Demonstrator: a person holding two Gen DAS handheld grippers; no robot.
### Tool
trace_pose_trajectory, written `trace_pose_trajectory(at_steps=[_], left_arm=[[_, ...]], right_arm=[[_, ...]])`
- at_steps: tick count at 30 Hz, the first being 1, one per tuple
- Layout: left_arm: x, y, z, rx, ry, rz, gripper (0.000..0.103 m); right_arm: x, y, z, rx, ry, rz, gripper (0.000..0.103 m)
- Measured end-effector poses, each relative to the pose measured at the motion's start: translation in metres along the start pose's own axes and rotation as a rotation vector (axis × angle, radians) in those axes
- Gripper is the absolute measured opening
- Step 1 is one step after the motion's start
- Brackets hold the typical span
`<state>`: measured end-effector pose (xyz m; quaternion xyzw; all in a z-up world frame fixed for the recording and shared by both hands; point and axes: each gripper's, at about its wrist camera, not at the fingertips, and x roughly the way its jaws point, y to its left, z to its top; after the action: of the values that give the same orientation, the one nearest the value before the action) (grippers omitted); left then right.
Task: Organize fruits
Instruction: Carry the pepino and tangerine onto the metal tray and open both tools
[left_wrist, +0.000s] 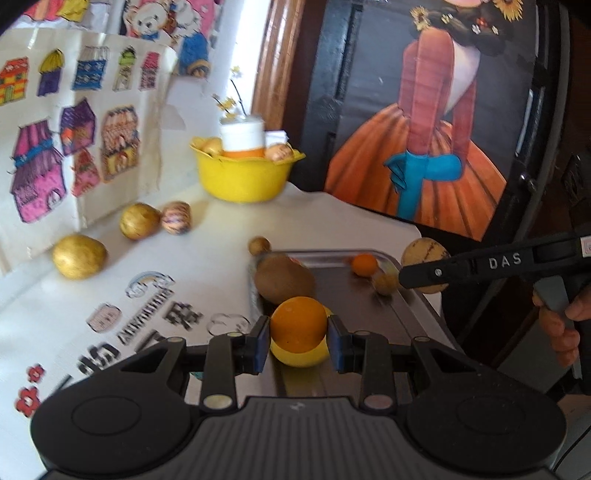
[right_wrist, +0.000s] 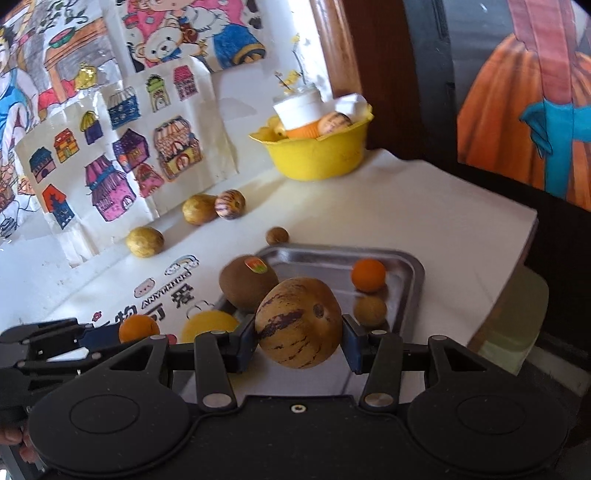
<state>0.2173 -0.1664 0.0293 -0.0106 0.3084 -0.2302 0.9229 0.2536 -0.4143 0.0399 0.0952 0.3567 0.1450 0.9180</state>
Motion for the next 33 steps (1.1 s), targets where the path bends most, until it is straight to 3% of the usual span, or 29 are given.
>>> trace_pose_trajectory(at_steps=[15, 33], left_arm=[[0.017, -0.011, -0.019, 0.023, 0.052, -0.024, 0.036], [0.031, -0.005, -0.032, 0.014, 0.089, -0.016, 0.036]], right_arm=[[0.029, -0.011, -0.019, 0.012, 0.040, -0.052, 0.050], [0.048, -0.009, -0.027, -0.091, 0.038, -0.130, 0.050]])
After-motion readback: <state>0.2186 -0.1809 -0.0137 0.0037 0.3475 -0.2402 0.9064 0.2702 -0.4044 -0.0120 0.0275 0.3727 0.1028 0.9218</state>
